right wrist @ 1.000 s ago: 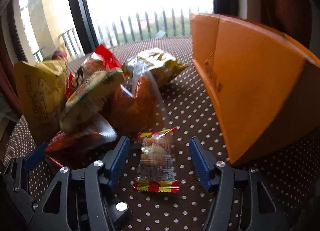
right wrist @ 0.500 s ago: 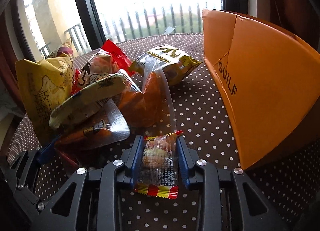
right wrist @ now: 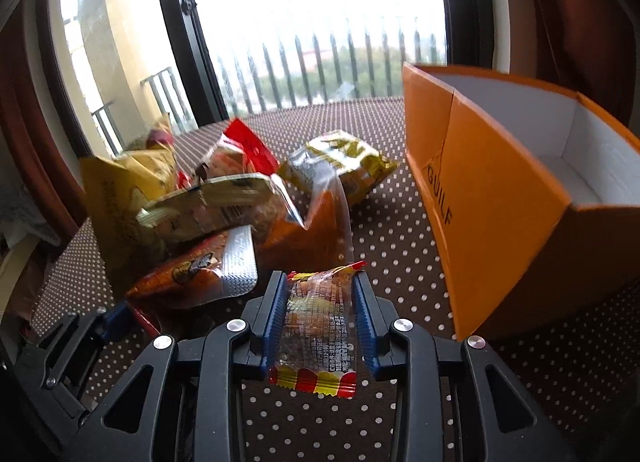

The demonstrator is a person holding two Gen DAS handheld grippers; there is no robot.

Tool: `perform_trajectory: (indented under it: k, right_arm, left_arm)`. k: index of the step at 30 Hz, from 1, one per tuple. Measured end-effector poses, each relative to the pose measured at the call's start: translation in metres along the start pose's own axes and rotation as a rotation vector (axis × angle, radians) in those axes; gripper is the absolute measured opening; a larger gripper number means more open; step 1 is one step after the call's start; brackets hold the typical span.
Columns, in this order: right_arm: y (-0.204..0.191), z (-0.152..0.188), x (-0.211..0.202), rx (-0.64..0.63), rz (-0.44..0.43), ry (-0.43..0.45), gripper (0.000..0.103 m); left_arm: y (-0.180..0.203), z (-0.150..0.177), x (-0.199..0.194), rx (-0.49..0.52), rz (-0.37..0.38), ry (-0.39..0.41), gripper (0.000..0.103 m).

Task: Organize snacks
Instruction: 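Lift and carry both held packets over the orange box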

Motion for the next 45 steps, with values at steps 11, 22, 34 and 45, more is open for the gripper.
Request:
perform_trajectory:
  k: [11, 22, 34, 45]
  right_arm:
    - [0.006, -0.027, -0.041, -0.003, -0.026, 0.102, 0.037]
    - [0.014, -0.060, -0.078, 0.004, -0.032, 0.198, 0.037]
    - [0.021, -0.096, -0.104, -0.002, -0.010, 0.290, 0.037]
    - [0.048, -0.112, -0.103, 0.036, 0.026, 0.314, 0.037]
  left_arm:
    - [0.016, -0.028, -0.044, -0.021, 0.059, 0.074, 0.044]
    - [0.033, -0.071, -0.078, -0.020, 0.099, 0.155, 0.044]
    - [0.048, -0.113, -0.102, 0.006, 0.137, 0.222, 0.044]
    - [0.069, -0.134, -0.069, 0.034, 0.189, 0.224, 0.044]
Point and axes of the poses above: each gripper's, at about its wrist camera, not at the fingertips, and x roughly the way its jaws point, y to its right, z to its underside, the point moved 4 cm from there along x, roughly the way its jaws point, and after that the axes turned 3 degrees about z, right-handed, at the moved point
